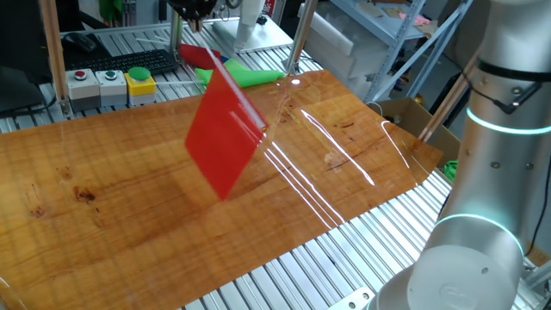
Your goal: Wave the flag
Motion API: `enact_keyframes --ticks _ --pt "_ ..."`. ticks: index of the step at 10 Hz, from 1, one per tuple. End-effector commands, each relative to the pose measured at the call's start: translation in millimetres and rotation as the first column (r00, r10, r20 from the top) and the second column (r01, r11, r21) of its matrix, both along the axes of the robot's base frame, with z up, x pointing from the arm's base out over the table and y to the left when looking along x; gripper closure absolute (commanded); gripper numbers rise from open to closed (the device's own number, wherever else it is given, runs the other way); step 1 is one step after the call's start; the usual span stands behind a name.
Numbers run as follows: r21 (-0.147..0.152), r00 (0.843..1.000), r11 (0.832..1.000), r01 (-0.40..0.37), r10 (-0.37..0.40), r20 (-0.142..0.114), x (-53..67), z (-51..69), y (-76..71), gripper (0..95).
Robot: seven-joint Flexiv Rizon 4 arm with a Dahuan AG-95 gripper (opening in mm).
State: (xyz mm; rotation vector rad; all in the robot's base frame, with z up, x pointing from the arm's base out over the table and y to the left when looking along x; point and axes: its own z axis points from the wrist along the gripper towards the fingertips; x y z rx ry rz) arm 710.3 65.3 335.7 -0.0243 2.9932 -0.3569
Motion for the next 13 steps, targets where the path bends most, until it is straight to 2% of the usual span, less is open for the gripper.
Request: enact_keyframes --ticks 1,4,6,8,9,13 --pt "0.305 0.989 0.943 0.133 -0.105 -0.107 -1.4 -0.8 -0.5 95.0" --pt "0.316 0.988 0.939 0.135 -0.102 -0.119 -1.7 -1.0 -0.7 95.0" --pt "0.296 0.990 0.948 0.116 -0.086 -0.112 -1.7 -1.1 -0.7 95.0" --pt "0.289 0.993 0.952 0.097 -0.072 -0.094 -1.5 -4.6 0.0 95.0" --pt "0.289 0.994 0.953 0.092 -0.068 -0.091 -1.2 -7.5 0.6 95.0" --pt "0.290 0.995 0.954 0.073 -0.051 -0.084 0.5 -33.6 4.0 95.0"
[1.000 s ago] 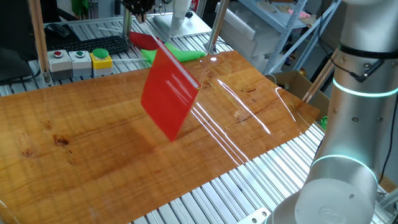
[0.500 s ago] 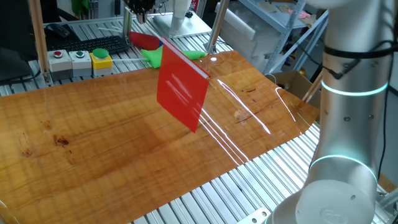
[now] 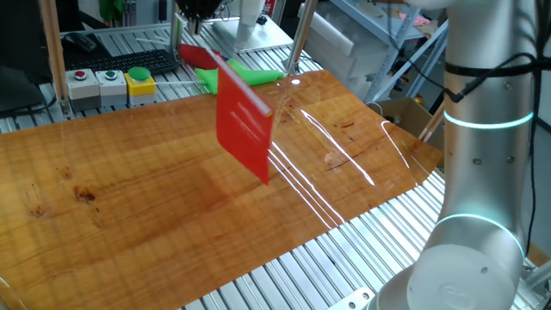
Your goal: Wave the flag
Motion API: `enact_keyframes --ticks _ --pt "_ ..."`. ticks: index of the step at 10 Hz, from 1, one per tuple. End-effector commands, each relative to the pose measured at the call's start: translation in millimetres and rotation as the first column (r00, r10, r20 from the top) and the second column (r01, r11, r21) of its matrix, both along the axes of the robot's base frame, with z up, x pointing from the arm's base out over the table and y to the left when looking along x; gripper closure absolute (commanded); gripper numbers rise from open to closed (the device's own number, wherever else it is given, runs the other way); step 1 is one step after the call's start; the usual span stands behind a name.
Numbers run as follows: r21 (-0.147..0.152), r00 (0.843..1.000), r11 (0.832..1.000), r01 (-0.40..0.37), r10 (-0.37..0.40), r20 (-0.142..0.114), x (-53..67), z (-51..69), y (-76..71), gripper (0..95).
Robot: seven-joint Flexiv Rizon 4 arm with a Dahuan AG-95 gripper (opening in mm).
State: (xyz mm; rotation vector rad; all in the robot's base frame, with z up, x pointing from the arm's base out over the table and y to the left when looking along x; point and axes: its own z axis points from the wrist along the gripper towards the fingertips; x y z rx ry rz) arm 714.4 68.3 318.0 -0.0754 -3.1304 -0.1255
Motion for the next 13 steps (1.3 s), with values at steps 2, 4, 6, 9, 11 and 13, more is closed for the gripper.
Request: enact_keyframes --ticks 2,4,6,9,11,13 --pt "-0.024 0.998 1.000 0.010 -0.008 0.060 -3.3 -26.2 1.5 95.0" --pt "-0.022 0.998 1.000 0.007 -0.005 0.060 -3.2 -36.2 1.6 95.0" --pt "-0.022 0.998 1.000 0.006 -0.005 0.062 -3.2 -46.0 1.2 95.0" --pt "-0.019 0.998 1.000 0.006 -0.005 0.064 -2.9 -56.4 0.5 95.0" --pt "-0.020 0.998 1.000 0.002 -0.001 0.067 -3.2 -63.1 -0.3 95.0" --pt "-0.020 0.998 1.000 -0.005 0.006 0.067 -3.5 -67.4 -1.0 95.0"
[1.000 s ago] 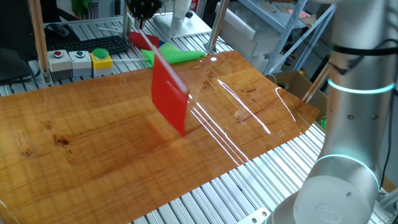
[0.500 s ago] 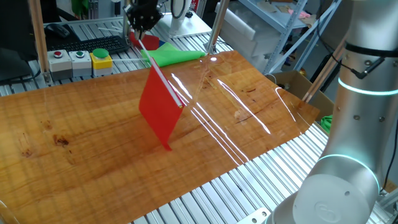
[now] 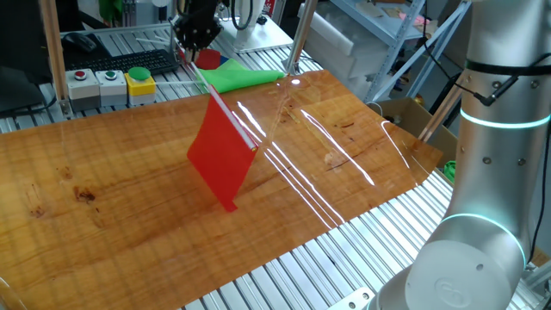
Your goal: Wave the flag
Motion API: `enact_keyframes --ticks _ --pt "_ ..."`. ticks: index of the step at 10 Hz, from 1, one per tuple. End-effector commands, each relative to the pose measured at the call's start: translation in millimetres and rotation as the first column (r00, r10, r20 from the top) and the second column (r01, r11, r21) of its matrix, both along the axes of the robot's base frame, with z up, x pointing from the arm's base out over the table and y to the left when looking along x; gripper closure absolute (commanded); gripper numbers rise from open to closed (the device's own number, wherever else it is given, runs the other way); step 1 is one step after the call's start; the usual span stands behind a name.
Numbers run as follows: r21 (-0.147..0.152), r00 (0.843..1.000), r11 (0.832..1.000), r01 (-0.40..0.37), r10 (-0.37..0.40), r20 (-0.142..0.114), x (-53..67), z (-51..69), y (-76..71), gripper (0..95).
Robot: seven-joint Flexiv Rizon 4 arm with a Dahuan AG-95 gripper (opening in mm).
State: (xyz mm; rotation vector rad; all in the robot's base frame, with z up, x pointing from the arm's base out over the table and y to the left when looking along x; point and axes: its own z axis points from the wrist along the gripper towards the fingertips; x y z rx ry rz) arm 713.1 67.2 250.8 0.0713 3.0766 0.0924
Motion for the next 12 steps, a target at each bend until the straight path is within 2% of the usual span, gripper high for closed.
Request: enact_keyframes --ticks 1,3,6,9,12 --pt "0.002 1.000 1.000 -0.007 0.007 -0.003 -2.3 -2.1 -0.3 95.0" --pt "0.001 1.000 1.000 -0.004 0.004 -0.002 -2.7 -5.4 -0.9 95.0" --pt "-0.002 1.000 1.000 0.018 -0.018 -0.009 -3.4 -9.9 -1.6 38.0" --pt "-0.003 1.000 1.000 0.007 -0.007 -0.006 -3.8 -10.4 -0.7 38.0" --pt "-0.010 1.000 1.000 0.005 -0.005 -0.022 -4.8 -9.6 1.7 38.0"
